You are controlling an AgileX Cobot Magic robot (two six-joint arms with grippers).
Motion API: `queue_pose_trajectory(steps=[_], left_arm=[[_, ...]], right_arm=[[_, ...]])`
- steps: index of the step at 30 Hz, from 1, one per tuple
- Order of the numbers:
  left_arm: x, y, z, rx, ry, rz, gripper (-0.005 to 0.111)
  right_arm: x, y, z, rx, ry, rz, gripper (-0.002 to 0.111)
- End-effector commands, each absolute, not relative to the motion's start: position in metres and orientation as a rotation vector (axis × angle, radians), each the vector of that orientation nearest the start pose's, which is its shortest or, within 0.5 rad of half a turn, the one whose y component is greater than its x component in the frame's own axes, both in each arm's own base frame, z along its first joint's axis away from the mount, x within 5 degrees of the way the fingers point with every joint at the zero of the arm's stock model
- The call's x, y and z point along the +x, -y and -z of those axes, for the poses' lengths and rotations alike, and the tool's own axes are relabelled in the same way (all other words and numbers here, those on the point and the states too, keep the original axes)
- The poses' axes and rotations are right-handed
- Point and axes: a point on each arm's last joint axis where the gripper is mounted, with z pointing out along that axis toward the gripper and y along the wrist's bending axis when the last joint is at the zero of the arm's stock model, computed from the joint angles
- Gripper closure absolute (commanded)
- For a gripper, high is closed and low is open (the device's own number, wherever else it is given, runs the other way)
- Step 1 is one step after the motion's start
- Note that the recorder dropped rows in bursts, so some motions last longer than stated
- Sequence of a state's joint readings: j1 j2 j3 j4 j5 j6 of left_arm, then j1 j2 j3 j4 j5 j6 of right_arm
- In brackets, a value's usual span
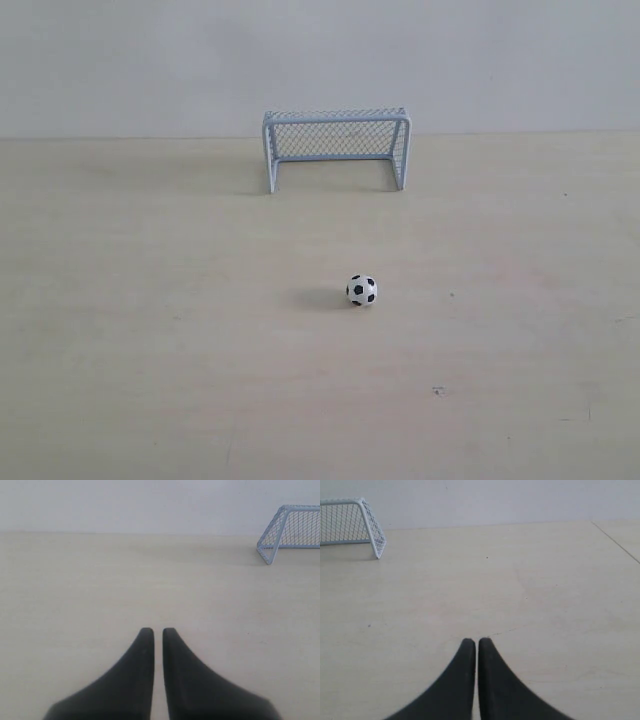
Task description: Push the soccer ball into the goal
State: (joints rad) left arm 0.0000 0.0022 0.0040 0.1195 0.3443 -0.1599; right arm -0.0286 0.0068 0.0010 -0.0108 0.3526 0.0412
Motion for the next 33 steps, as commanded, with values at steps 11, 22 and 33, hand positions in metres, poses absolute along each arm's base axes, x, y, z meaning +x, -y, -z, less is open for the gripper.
queue_pose_trajectory(steps=[11, 22, 33], left_arm=[[0.054, -0.004, -0.183, -0.077, -1.819, -0.002, 0.100], [0.054, -0.004, -0.183, -0.077, -1.819, -0.002, 0.100], [0.054, -0.004, -0.183, -0.077, -1.819, -0.002, 0.100]], right_arm=[[0.049, 0.000, -0.214, 0.091, -1.762, -0.055, 0.108], [0.034, -0.006, -0.274, 0.159, -1.557, -0.237, 0.108], [0.034, -0.009, -0.274, 0.205, -1.551, -0.337, 0.108]])
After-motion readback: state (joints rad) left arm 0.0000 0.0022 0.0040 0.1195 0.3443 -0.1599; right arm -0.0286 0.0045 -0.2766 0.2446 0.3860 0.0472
